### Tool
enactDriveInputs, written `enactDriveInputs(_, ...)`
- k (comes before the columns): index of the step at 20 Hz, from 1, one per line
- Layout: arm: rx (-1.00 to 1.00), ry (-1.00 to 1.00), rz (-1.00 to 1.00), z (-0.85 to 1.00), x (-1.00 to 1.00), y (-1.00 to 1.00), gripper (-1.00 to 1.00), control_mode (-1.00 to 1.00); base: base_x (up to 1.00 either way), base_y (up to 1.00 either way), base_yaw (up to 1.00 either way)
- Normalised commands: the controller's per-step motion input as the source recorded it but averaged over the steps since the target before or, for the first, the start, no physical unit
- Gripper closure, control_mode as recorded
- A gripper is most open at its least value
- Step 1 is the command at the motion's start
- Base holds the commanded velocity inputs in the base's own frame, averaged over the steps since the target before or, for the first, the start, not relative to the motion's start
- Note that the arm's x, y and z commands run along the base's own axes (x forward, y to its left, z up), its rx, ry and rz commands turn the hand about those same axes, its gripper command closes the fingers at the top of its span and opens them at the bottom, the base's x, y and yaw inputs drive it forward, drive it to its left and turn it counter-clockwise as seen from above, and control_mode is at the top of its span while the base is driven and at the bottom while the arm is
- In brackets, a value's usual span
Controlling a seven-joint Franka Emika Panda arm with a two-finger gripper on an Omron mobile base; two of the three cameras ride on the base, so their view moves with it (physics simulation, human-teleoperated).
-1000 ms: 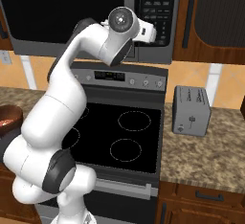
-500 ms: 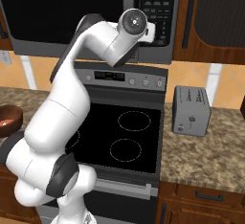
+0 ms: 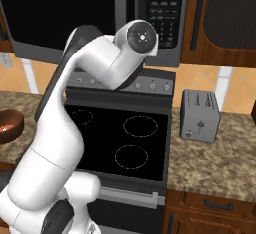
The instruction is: Open the microwave, place the bowl with waffle inside the microwave, then close the microwave door and turn it on.
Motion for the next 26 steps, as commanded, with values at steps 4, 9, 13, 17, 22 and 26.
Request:
enactDriveInputs(4,0.0,-0.13,-0.04,0.0,-1.0,0.92,1.0,-1.0,0.0,0.0,0.0)
enactDriveInputs(9,-0.11,-0.01,-0.07,0.0,-1.0,1.0,1.0,-1.0,0.0,0.0,0.0)
enactDriveInputs(13,-0.15,0.0,-0.04,0.0,-1.0,1.0,1.0,-1.0,0.0,0.0,0.0)
enactDriveInputs(17,-0.11,0.01,-0.03,0.0,-1.0,0.78,1.0,-1.0,0.0,0.0,0.0)
enactDriveInputs(22,-0.01,0.02,-0.05,0.04,-1.0,0.13,1.0,-1.0,0.0,0.0,0.0)
enactDriveInputs(26,0.0,0.0,-0.13,0.19,-1.0,-0.49,1.0,-1.0,0.0,0.0,0.0)
